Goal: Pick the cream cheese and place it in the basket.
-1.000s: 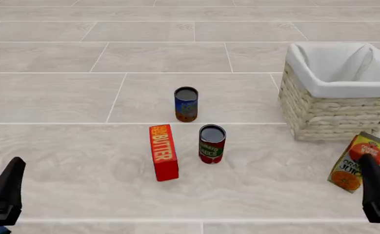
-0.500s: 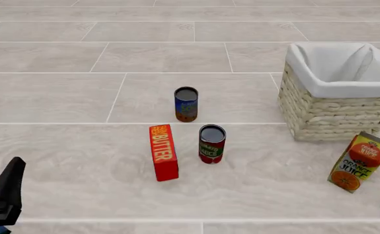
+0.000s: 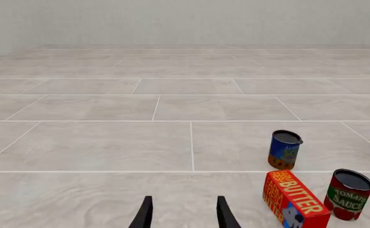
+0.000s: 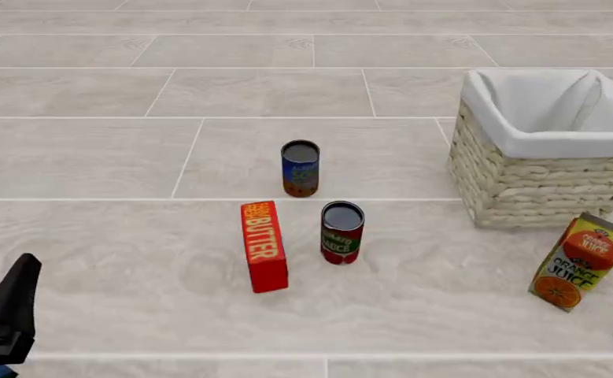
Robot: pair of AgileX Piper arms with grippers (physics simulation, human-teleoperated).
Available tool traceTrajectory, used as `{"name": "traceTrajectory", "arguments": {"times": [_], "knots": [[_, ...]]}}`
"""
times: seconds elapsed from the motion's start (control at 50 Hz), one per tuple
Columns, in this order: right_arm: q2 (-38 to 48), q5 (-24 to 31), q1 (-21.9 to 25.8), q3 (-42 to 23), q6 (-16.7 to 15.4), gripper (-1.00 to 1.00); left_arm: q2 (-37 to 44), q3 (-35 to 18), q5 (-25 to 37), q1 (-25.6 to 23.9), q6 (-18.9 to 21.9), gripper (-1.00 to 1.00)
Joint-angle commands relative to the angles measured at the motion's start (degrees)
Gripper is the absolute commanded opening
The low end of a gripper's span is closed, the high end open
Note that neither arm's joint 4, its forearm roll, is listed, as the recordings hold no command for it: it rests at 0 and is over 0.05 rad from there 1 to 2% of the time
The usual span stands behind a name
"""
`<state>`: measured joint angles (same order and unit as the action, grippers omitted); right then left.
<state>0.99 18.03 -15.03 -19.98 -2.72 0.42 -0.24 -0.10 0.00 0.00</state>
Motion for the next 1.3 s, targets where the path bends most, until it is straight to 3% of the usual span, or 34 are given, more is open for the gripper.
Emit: {"name": "traceTrajectory", "arguments": {"times": [0.02,0.3,0.54,0.6,0.66,0.78,0.8,0.84,0.88,0.9,1.02,1.12,1.14,1.18,1.2,1.22,1.3], "knots": [[-0.5,2.9,-4.3,0.3,2.5,1.00,0.0,0.0,0.0,0.0,0.0,1.00],[3.1,2.8,-11.1,4.8,2.2,1.00,0.0,0.0,0.0,0.0,0.0,1.00],[6.4,3.8,-12.4,4.7,3.8,1.00,0.0,0.0,0.0,0.0,0.0,1.00],[9.1,4.0,-12.1,4.5,-1.1,1.00,0.0,0.0,0.0,0.0,0.0,1.00],[9.4,4.8,-13.5,4.2,1.7,1.00,0.0,0.0,0.0,0.0,0.0,1.00],[9.3,6.0,-14.1,4.7,2.7,1.00,0.0,0.0,0.0,0.0,0.0,1.00],[9.9,5.5,-14.8,5.2,3.2,1.00,0.0,0.0,0.0,0.0,0.0,1.00],[11.4,4.0,-16.8,6.5,0.4,1.00,0.0,0.0,0.0,0.0,0.0,1.00],[12.3,3.1,-16.7,7.1,1.5,1.00,0.0,0.0,0.0,0.0,0.0,1.00],[14.7,1.9,-16.3,8.3,5.8,1.00,0.0,0.0,0.0,0.0,0.0,1.00],[14.5,1.0,-16.5,9.8,4.5,1.00,0.0,0.0,0.0,0.0,0.0,1.00],[18.2,-2.6,-17.5,11.2,5.4,1.00,0.0,0.0,0.0,0.0,0.0,1.00],[20.7,-4.4,-17.5,11.7,7.7,1.00,0.0,0.0,0.0,0.0,0.0,1.00],[22.7,-6.3,-17.8,12.2,8.7,1.00,0.0,0.0,0.0,0.0,0.0,1.00],[22.9,-6.9,-17.4,12.2,8.6,1.00,0.0,0.0,0.0,0.0,0.0,1.00],[23.1,-7.5,-19.5,11.8,6.3,1.00,0.0,0.0,0.0,0.0,0.0,1.00],[24.7,-8.3,-19.5,12.0,8.6,1.00,0.0,0.0,0.0,0.0,0.0,1.00]]}}
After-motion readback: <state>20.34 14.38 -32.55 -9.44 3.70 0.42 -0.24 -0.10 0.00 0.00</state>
